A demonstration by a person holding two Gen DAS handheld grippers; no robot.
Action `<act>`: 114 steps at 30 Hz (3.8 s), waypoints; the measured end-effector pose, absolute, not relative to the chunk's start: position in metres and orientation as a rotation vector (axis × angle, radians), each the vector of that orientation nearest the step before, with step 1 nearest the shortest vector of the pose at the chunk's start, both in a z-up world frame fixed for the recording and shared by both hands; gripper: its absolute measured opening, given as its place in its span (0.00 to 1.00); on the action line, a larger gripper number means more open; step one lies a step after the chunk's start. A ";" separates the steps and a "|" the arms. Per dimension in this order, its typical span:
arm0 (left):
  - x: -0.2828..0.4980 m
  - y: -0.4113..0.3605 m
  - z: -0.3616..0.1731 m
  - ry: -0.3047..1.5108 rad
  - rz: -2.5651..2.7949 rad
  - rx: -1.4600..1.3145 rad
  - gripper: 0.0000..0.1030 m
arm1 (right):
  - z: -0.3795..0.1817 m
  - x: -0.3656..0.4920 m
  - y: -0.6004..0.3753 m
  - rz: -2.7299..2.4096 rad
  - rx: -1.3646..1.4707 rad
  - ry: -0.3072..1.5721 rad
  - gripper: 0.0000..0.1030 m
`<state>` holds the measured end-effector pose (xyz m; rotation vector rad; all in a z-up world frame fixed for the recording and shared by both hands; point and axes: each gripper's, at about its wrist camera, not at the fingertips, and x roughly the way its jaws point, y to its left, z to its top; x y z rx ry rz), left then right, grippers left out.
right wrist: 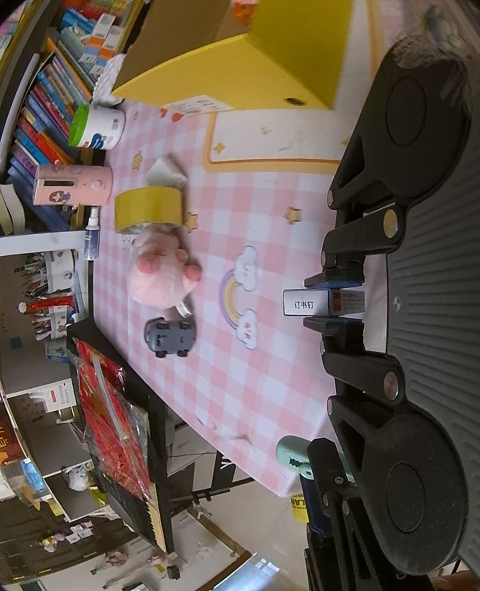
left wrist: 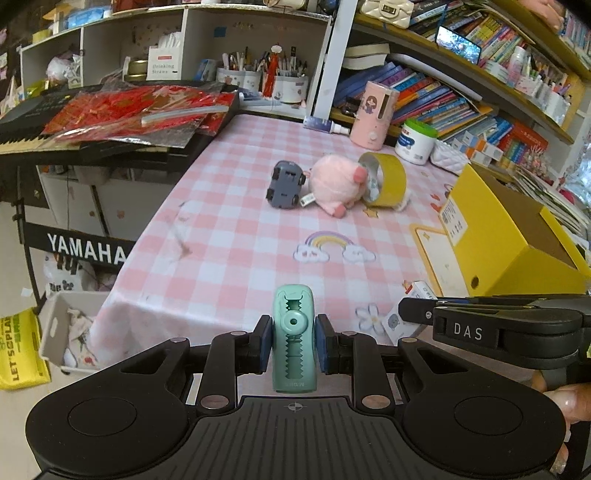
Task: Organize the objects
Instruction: 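Carry the mint-green toy and small white box over the yellow box with both grippers, then open the left gripper over the box while the right opens to drop the white box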
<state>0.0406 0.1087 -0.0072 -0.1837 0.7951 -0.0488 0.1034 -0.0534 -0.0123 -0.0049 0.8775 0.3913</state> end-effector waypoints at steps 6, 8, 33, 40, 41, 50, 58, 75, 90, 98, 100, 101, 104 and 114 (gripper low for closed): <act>0.013 0.106 -0.009 0.804 -0.080 -0.166 0.22 | -0.016 0.071 -0.058 0.361 0.021 0.883 0.13; 0.006 0.104 -0.010 0.809 -0.092 -0.158 0.22 | -0.018 0.060 -0.061 0.349 0.033 0.887 0.13; -0.011 0.025 -0.019 0.855 -0.378 -0.025 0.22 | -0.035 -0.011 -0.149 0.060 0.207 0.933 0.13; -0.003 -0.006 -0.019 0.857 -0.463 0.007 0.22 | -0.034 -0.017 -0.178 -0.020 0.240 0.925 0.13; -0.002 -0.009 -0.019 0.855 -0.472 0.011 0.22 | -0.034 -0.018 -0.183 -0.031 0.247 0.924 0.13; 0.010 -0.034 -0.015 0.841 -0.508 0.018 0.22 | -0.030 -0.012 -0.209 -0.070 0.256 0.912 0.13; 0.026 -0.051 -0.015 0.847 -0.513 0.010 0.22 | -0.030 0.003 -0.227 -0.075 0.250 0.921 0.13; 0.063 -0.120 0.013 0.710 -0.577 0.043 0.22 | -0.006 0.042 -0.285 -0.062 0.237 0.841 0.13; 0.114 -0.174 0.051 0.558 -0.492 0.046 0.22 | 0.054 0.092 -0.351 0.023 0.202 0.641 0.13; 0.139 -0.195 0.046 0.577 -0.426 0.091 0.22 | 0.064 0.134 -0.364 0.092 0.127 0.592 0.13; 0.146 -0.200 0.039 0.601 -0.410 0.114 0.22 | 0.059 0.147 -0.364 0.106 0.099 0.608 0.13; 0.149 -0.202 0.036 0.613 -0.404 0.123 0.22 | 0.055 0.151 -0.364 0.114 0.090 0.617 0.13; 0.156 -0.206 0.026 0.646 -0.388 0.140 0.22 | 0.041 0.167 -0.361 0.142 0.038 0.660 0.13; 0.172 -0.210 0.003 0.718 -0.335 0.179 0.22 | -0.003 0.204 -0.351 0.250 -0.058 0.841 0.13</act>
